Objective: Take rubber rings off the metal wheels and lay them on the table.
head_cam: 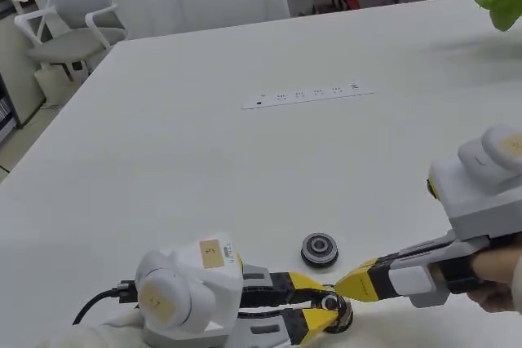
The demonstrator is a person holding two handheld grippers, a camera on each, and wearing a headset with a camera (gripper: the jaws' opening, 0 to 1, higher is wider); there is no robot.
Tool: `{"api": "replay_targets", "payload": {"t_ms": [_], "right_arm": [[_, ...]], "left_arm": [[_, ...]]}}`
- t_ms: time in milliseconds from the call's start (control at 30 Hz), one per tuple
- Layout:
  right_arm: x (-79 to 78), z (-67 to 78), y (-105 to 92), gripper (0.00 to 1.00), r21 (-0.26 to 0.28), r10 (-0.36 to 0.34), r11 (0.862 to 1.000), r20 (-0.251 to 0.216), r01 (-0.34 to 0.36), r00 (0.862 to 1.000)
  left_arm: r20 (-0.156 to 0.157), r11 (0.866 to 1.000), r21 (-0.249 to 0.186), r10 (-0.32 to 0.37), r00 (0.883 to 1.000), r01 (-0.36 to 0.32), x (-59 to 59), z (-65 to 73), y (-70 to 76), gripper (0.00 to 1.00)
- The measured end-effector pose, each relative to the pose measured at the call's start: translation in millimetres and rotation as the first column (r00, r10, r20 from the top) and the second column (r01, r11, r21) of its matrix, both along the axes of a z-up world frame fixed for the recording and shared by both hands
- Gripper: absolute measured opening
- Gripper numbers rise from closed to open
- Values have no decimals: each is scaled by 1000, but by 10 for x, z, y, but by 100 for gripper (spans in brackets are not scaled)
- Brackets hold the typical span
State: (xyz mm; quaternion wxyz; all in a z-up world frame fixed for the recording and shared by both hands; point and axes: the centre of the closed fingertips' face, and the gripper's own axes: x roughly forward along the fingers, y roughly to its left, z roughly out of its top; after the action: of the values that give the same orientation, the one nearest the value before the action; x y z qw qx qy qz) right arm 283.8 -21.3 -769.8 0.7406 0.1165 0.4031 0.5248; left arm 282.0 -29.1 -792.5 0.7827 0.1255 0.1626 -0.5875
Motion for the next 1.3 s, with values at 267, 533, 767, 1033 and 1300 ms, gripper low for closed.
{"api": "replay_targets", "payload": {"t_ms": [267, 533, 767, 1033, 1300], "right_arm": [[5, 14, 5, 0, 7, -6, 1000, 0, 6, 1000], [15, 33, 20, 0, 30, -15, 999, -16, 15, 1000], [23, 6, 5, 0, 28, -21, 999, -14, 21, 1000], [31, -28, -21, 0, 21, -30, 999, -23, 31, 999], [31, -48, -36, 0, 11, -32, 999, -26, 32, 999]], "left_arm": [[3, 1000, -2, 1, 1000, -1, -1, 1, 2, 14], [3, 1000, -3, 1, 1000, -1, 0, 0, 6, 14], [4, 1000, 2, 2, 1000, -2, -4, 0, 6, 14], [15, 1000, 31, -1, 1000, 0, -12, 2, 2, 14], [30, 996, 87, -9, 1000, 7, -17, 5, 11, 14]]}}
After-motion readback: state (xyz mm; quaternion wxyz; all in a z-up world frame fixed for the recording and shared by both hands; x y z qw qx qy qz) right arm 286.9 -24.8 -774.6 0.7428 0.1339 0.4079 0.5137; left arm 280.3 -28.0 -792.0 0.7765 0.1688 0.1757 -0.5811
